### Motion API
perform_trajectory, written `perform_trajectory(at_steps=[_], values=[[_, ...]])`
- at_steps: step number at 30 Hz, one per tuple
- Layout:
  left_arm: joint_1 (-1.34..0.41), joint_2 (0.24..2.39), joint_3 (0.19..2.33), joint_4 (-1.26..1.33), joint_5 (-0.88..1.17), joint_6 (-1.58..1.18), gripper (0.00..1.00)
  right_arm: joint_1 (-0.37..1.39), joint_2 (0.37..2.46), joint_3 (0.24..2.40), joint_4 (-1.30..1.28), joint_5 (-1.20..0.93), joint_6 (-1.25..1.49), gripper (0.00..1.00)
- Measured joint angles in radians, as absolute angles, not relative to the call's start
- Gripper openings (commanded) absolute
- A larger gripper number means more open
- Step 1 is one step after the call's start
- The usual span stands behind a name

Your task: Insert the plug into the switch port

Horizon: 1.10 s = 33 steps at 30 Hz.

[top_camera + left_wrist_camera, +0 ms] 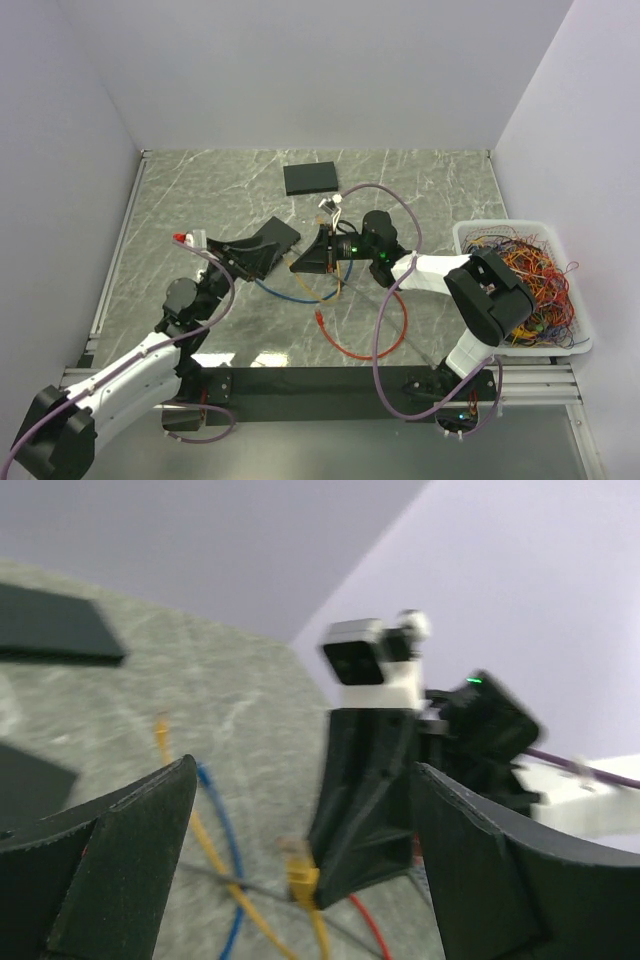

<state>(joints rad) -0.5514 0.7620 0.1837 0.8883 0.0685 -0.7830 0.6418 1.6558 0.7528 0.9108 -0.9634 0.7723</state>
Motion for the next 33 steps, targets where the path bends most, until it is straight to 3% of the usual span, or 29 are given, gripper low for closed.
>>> perform_trajectory(at_steps=[12,17,25,33], values=[[-0.513,0.735,0.355,0.246,-0.482,-0.776,0.95,0.642,1.656,0.772,0.783,-0.905,0.698,0.0],[-0.496,0.735,0.358,0.14,-0.589,-0.803,0.94,0.642,1.655,0.785,0.709,-0.859,0.649,0.0],[-0.448,0.748,0.358,0.139,-0.59,-0.776,0.95,0.668,1.641,0.835,0.471,-0.658,0.514,0.0],[-0.208,0.908,0.322,0.348,-0.264,-0.744,0.9,0.712,1.641,0.894,0.297,-0.444,0.405,0.0]])
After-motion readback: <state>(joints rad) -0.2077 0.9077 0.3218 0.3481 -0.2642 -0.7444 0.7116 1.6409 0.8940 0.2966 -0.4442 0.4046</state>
